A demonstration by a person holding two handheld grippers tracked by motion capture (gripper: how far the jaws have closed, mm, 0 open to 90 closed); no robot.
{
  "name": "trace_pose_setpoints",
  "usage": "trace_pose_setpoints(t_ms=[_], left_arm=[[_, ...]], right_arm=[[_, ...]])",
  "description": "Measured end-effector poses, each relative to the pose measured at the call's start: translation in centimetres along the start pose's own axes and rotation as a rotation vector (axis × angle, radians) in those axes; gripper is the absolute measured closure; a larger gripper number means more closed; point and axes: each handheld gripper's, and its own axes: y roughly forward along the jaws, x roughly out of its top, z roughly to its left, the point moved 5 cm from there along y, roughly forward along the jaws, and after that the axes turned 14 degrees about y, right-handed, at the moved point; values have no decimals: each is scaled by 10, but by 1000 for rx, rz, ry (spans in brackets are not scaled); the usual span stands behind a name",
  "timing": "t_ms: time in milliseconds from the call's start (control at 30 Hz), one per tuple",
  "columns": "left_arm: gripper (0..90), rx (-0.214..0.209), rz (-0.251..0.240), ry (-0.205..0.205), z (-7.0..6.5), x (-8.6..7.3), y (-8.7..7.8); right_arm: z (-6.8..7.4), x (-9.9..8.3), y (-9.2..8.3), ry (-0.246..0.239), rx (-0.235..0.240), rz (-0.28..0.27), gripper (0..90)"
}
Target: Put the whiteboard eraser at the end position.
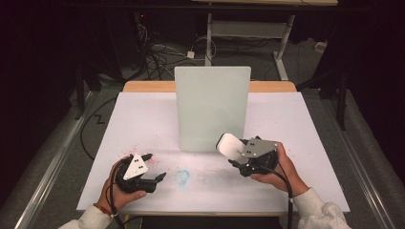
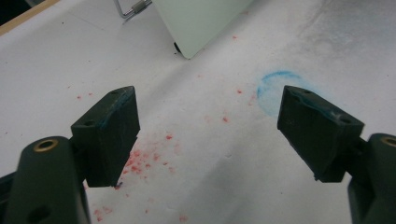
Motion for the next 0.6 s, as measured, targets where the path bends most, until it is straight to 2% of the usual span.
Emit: trace_pose_setpoints(t_ms=[300, 600], left_arm=[[204, -6, 3, 2, 0, 0, 1], [204, -11, 7, 3, -1, 0, 2]], right_arm=[[22, -4, 16, -41, 102, 107, 307], [40, -6, 40, -116, 192, 243, 307]])
